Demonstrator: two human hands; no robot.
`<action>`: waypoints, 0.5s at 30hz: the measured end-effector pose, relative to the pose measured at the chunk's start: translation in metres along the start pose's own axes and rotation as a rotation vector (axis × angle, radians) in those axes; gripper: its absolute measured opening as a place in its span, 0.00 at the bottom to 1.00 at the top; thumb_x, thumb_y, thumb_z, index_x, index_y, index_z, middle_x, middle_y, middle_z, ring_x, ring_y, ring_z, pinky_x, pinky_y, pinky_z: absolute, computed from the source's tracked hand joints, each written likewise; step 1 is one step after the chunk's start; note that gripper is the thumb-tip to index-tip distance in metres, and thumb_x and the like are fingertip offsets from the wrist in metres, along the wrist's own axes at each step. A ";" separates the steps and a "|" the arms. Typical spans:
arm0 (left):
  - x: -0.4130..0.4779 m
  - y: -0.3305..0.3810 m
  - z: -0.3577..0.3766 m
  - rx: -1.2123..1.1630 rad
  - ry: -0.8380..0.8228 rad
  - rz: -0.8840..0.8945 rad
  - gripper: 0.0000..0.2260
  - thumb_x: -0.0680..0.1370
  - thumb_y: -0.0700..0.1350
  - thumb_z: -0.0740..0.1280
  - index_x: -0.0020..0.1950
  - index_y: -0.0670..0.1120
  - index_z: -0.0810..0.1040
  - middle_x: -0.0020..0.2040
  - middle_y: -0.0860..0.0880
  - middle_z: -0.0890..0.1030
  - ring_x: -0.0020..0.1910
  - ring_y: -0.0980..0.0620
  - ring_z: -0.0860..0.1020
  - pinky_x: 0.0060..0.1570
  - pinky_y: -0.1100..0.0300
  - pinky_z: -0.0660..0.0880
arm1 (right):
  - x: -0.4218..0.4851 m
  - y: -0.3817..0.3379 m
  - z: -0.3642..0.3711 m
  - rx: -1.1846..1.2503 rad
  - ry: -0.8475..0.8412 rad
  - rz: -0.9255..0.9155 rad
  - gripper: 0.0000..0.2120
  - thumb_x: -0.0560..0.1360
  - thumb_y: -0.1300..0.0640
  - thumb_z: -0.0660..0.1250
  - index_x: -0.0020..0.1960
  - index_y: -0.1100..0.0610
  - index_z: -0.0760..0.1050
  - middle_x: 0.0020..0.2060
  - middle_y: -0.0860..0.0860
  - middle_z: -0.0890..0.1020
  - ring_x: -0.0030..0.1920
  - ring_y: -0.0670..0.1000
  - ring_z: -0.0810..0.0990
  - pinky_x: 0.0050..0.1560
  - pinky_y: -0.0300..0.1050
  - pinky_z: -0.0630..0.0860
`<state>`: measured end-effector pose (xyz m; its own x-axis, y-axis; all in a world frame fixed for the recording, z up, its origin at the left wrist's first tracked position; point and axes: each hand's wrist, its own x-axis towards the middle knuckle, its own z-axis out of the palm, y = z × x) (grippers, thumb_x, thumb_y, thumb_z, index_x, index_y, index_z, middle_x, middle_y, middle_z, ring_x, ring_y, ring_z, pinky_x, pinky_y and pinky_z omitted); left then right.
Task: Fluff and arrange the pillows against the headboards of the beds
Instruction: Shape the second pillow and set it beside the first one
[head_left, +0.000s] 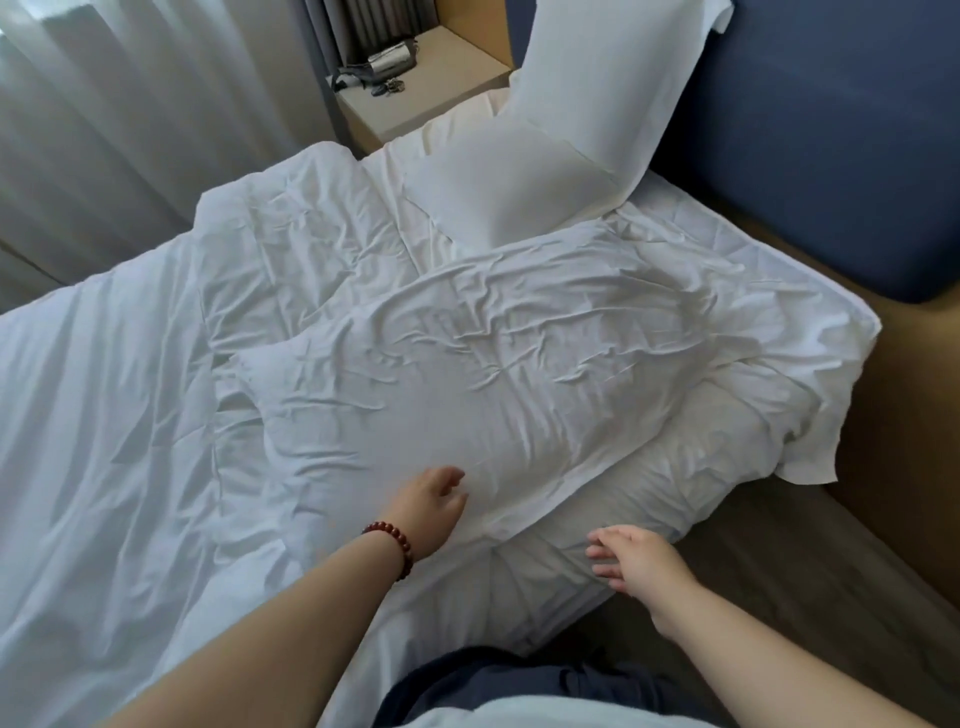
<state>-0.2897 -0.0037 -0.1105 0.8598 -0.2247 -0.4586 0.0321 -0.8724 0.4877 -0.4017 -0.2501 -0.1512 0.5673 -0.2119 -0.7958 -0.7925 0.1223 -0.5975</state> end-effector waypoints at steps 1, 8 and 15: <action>0.009 -0.005 -0.012 0.007 0.011 0.031 0.16 0.81 0.48 0.63 0.68 0.47 0.74 0.64 0.48 0.77 0.60 0.51 0.76 0.63 0.58 0.71 | 0.004 -0.006 0.017 0.040 0.003 0.013 0.08 0.79 0.55 0.65 0.52 0.57 0.79 0.45 0.54 0.84 0.41 0.51 0.80 0.40 0.42 0.74; 0.105 -0.015 -0.088 0.014 0.036 0.171 0.21 0.80 0.51 0.63 0.73 0.50 0.68 0.70 0.48 0.69 0.65 0.49 0.71 0.63 0.60 0.65 | 0.036 -0.072 0.102 0.469 0.188 0.007 0.14 0.78 0.51 0.67 0.63 0.52 0.73 0.51 0.51 0.78 0.51 0.54 0.78 0.42 0.46 0.73; 0.209 0.016 -0.111 0.082 0.021 0.177 0.27 0.79 0.54 0.63 0.76 0.49 0.64 0.73 0.46 0.67 0.71 0.44 0.66 0.70 0.47 0.65 | 0.083 -0.130 0.095 0.616 0.474 0.051 0.49 0.67 0.41 0.76 0.78 0.40 0.49 0.73 0.48 0.66 0.68 0.56 0.70 0.67 0.59 0.69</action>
<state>-0.0529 -0.0163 -0.1167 0.8589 -0.3692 -0.3550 -0.1611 -0.8527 0.4970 -0.2302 -0.1917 -0.1490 0.2671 -0.5665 -0.7796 -0.4692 0.6302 -0.6186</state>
